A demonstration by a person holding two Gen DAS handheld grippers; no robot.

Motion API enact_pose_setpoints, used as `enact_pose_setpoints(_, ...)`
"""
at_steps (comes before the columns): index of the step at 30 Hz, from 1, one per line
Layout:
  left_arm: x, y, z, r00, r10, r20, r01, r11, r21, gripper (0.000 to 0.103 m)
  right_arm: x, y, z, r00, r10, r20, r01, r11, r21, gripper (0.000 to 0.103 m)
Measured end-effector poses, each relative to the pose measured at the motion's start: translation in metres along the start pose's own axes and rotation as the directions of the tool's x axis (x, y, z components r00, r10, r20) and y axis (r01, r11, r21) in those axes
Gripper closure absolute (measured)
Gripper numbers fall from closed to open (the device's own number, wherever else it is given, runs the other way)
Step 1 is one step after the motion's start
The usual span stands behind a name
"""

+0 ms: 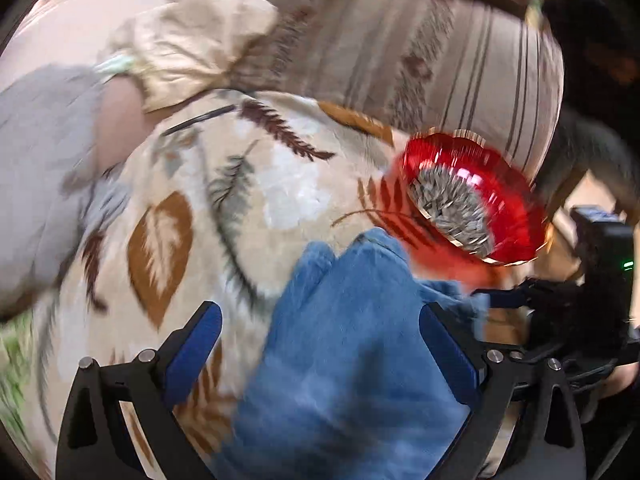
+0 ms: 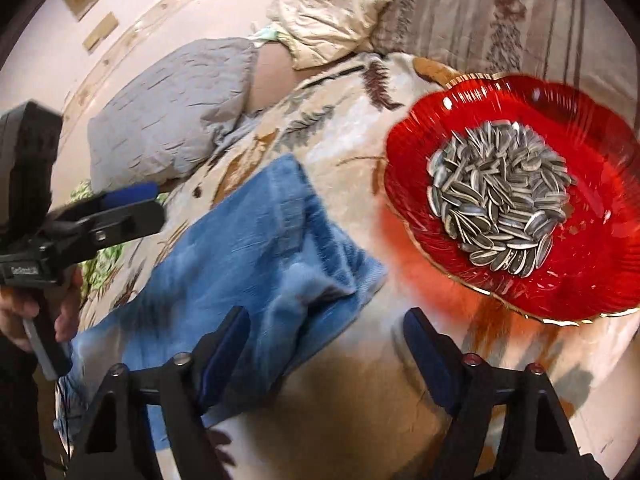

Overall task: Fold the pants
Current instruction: 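Grasp the jeans hem end with the left gripper while the right gripper grasps beside it, then lift the hem end with both grippers and fold it over toward the waistband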

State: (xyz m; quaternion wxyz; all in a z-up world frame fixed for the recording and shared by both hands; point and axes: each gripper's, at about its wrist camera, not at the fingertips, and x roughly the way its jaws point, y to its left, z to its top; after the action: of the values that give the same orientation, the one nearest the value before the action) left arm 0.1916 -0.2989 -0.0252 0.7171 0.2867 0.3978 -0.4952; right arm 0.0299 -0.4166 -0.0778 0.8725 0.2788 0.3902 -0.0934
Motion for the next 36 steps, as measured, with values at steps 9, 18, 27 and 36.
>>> enact_pose_setpoints(9, 0.071, -0.003, 0.028, 0.976, 0.004, -0.219, 0.024, 0.992, 0.127, 0.043, 0.019, 0.011, 0.013, 0.996, -0.074, 0.045, 0.077, 0.994, -0.077, 0.067)
enact_pose_setpoints(18, 0.047, -0.012, 0.042, 0.975, -0.115, -0.190, 0.138, 0.985, 0.108, 0.095, -0.018, 0.035, 0.025, 0.987, -0.079, 0.138, 0.108, 0.970, -0.218, 0.081)
enact_pose_setpoints(27, -0.052, 0.019, 0.027, 0.994, -0.111, -0.009, 0.111, 0.993, 0.045, 0.096, -0.074, 0.107, 0.006, 0.926, -0.022, 0.378, 0.178, 0.906, -0.385, 0.082)
enact_pose_setpoints(36, -0.109, 0.063, -0.095, 0.998, 0.007, -0.055, -0.009, 0.999, -0.049, 0.096, -0.070, 0.213, -0.090, 0.920, 0.153, 0.361, 0.144, 0.724, -0.674, 0.082)
